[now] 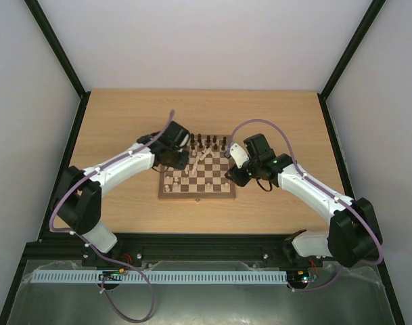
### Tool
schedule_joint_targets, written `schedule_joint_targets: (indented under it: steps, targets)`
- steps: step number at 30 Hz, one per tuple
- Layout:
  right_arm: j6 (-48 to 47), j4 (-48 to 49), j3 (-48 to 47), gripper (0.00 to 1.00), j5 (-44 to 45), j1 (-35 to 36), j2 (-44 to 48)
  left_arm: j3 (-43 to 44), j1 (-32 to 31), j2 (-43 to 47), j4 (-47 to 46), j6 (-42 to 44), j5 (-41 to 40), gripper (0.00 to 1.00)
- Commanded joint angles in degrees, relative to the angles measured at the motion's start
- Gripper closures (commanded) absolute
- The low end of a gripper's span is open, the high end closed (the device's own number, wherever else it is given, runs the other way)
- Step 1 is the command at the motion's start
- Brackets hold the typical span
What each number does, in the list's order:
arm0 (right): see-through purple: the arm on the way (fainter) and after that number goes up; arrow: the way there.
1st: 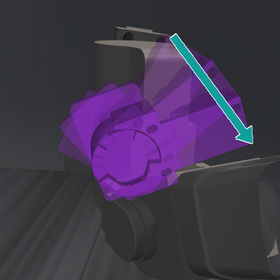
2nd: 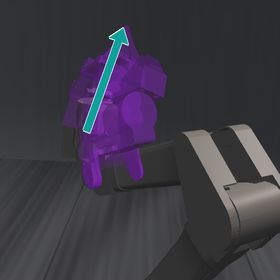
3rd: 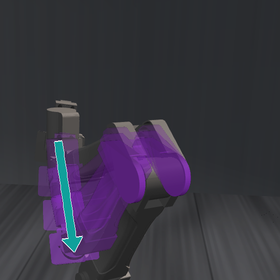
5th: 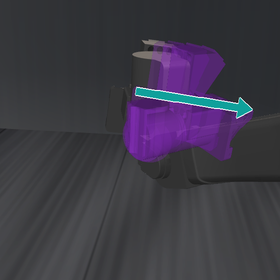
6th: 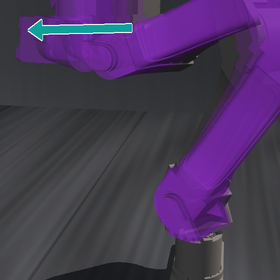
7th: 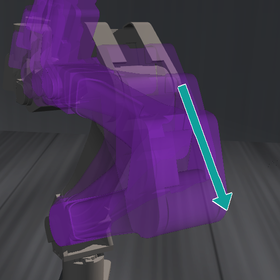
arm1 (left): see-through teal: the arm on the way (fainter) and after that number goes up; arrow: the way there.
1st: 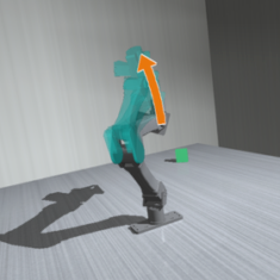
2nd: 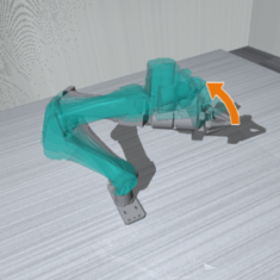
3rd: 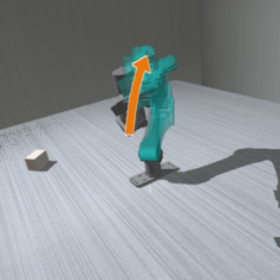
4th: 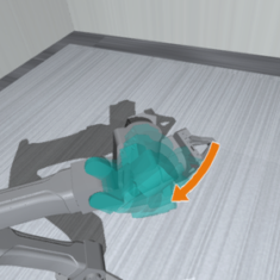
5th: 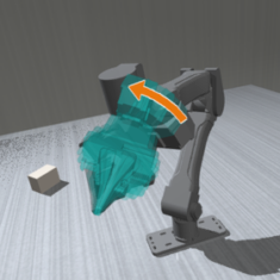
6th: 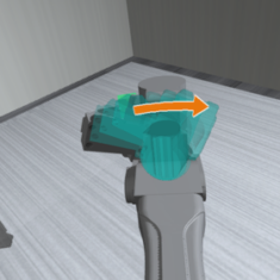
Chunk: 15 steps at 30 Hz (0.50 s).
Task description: Set up the chess pieces on the board
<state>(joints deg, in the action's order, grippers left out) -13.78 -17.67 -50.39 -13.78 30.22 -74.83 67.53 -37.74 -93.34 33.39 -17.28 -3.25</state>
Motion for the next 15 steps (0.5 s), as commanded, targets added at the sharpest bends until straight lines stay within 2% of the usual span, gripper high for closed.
schedule_joint_targets:
  steps: [1, 5, 15]
  targets:
    - [-0.46, -0.45, 0.52, 0.60, -0.82, -0.22, -0.50, 1.55, 6.46, 1.09, -1.34, -0.28, -0.47, 0.59]
    - [-0.51, -0.57, 0.48, 0.60, -0.88, -0.27, -0.58, 3.44, 8.69, -2.43, -2.79, -1.03, 0.62, 0.59]
    - [-0.73, -0.43, 0.63, 0.60, -0.37, -0.25, -0.48, 8.09, 8.82, -11.06, -4.08, -1.09, 3.92, 0.66]
